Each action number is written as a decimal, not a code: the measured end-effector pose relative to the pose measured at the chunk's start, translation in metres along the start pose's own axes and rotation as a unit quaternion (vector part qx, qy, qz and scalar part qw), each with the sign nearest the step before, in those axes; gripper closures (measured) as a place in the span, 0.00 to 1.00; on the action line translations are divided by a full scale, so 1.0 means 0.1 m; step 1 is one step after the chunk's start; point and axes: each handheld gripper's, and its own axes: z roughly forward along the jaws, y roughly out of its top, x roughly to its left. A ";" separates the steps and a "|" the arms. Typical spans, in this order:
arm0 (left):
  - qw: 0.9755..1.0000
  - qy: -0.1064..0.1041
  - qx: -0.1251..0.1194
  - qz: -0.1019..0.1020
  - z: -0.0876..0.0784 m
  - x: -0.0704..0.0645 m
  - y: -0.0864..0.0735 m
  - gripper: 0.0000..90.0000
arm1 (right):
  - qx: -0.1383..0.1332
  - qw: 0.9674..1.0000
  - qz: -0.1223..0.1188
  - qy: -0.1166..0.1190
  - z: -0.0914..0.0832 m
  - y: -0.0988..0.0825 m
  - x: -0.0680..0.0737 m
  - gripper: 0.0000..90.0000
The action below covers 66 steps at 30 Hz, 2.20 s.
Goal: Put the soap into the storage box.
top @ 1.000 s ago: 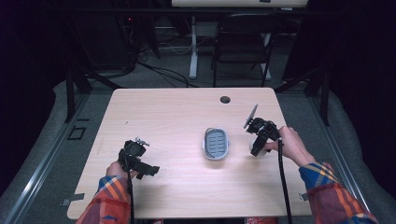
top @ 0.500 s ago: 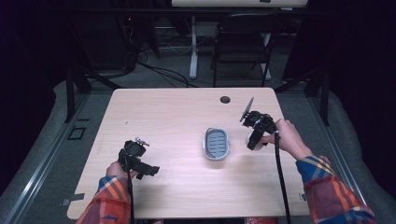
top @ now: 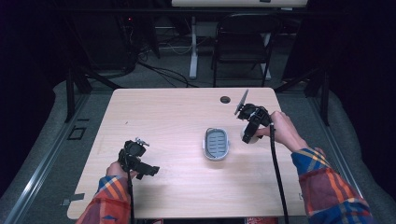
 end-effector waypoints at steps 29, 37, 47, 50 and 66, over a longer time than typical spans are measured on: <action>1.000 0.000 0.000 0.002 0.00 0.00 0.00 0.00 | -0.006 1.000 -0.027 0.002 -0.07 0.35 0.13 0.27; 1.000 0.000 0.000 0.001 0.00 0.00 0.00 0.00 | -0.008 0.999 -0.037 0.005 -0.09 0.48 0.19 0.27; 1.000 -0.001 0.001 0.000 0.00 0.00 0.00 0.00 | -0.013 0.999 -0.051 0.011 -0.06 0.62 0.31 0.27; 1.000 0.000 0.001 0.000 0.00 0.00 0.00 0.00 | -0.016 0.998 -0.053 0.014 -0.04 0.66 0.35 0.27; 1.000 0.000 0.000 -0.001 -0.01 0.00 -0.01 0.00 | -0.019 0.997 -0.065 0.023 0.07 0.82 0.45 0.27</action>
